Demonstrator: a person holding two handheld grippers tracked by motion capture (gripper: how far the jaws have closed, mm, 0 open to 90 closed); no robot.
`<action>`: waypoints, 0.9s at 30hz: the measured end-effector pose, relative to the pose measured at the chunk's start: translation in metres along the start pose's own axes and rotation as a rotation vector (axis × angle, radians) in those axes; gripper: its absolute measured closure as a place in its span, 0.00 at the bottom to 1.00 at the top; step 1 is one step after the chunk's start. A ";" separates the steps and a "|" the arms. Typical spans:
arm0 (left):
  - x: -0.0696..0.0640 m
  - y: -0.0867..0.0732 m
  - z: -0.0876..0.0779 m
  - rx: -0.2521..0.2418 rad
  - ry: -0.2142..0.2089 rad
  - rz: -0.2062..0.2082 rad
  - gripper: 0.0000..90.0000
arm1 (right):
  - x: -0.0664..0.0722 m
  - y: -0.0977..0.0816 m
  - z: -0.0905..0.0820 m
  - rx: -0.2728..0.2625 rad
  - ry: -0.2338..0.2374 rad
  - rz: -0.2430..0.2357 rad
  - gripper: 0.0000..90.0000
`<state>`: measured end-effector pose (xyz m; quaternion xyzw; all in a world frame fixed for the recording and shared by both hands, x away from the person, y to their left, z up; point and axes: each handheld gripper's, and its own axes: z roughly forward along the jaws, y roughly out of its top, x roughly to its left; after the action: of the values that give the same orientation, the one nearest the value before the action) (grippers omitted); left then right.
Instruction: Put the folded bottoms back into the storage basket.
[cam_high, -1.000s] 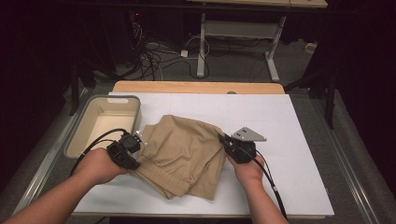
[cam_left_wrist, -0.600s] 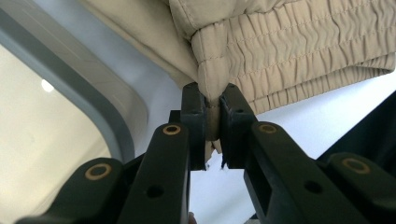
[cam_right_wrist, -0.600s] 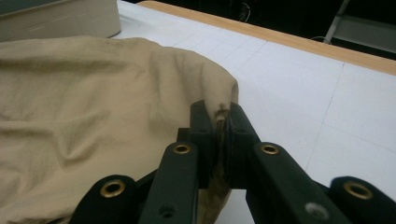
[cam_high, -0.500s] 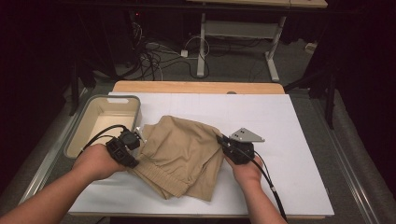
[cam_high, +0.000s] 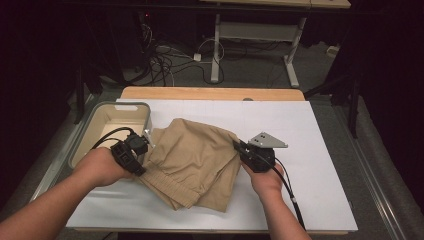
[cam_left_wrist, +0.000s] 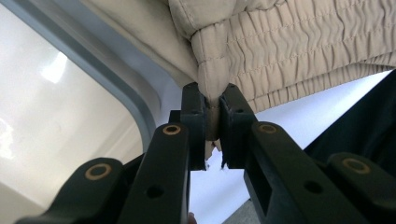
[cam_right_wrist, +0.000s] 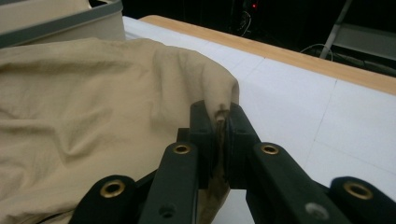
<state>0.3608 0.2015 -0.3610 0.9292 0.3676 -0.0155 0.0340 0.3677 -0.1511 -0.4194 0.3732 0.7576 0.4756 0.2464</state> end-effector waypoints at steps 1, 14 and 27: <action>0.000 0.001 -0.001 0.005 0.001 0.003 0.89 | 0.000 0.002 -0.001 -0.001 0.001 -0.004 0.95; 0.003 0.010 -0.012 0.049 -0.011 0.025 0.89 | 0.004 0.015 -0.002 -0.020 -0.004 -0.018 0.95; 0.007 0.015 -0.046 0.062 0.008 0.023 0.89 | 0.007 0.046 -0.008 -0.053 -0.008 -0.051 0.95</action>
<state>0.3766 0.1983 -0.3152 0.9340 0.3566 -0.0228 0.0041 0.3730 -0.1375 -0.3741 0.3489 0.7529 0.4875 0.2715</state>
